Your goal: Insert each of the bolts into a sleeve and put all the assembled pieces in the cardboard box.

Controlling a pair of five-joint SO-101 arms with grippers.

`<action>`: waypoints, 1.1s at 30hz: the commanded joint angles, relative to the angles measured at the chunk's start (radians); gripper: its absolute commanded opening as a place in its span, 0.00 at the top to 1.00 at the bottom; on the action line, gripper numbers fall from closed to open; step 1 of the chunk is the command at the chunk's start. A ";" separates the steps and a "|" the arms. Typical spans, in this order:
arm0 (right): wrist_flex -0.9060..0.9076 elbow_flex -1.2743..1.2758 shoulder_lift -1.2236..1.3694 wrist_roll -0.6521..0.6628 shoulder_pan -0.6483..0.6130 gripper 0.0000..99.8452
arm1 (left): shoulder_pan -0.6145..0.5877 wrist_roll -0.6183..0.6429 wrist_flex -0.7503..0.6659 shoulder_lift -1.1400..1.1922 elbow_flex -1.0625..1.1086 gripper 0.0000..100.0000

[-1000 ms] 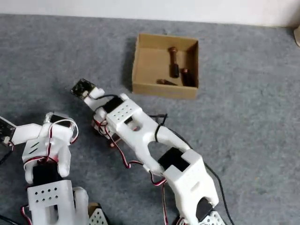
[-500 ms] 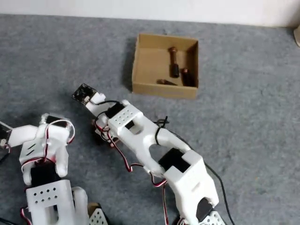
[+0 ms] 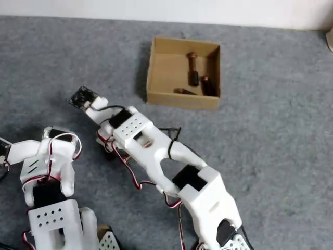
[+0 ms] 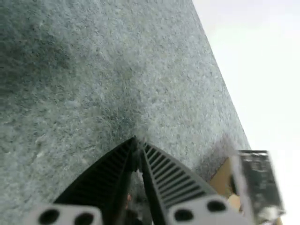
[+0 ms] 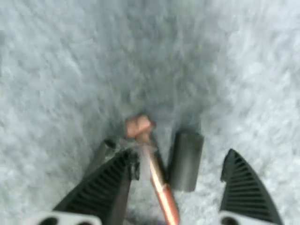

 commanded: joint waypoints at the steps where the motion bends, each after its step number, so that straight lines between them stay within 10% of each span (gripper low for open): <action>1: 0.016 -0.071 -0.016 -0.009 -0.005 0.77 | -0.035 0.008 -0.026 -0.013 -0.012 0.99; 20: 0.015 -0.015 0.107 -0.012 0.082 0.78 | -0.036 0.008 -0.038 -0.013 -0.008 0.99; 25: 0.018 -0.007 0.102 -0.012 0.081 0.99 | -0.036 0.008 -0.038 -0.013 -0.008 0.99; 33: 0.061 -0.013 0.101 -0.014 0.064 1.00 | -0.036 0.008 -0.038 -0.013 -0.007 0.99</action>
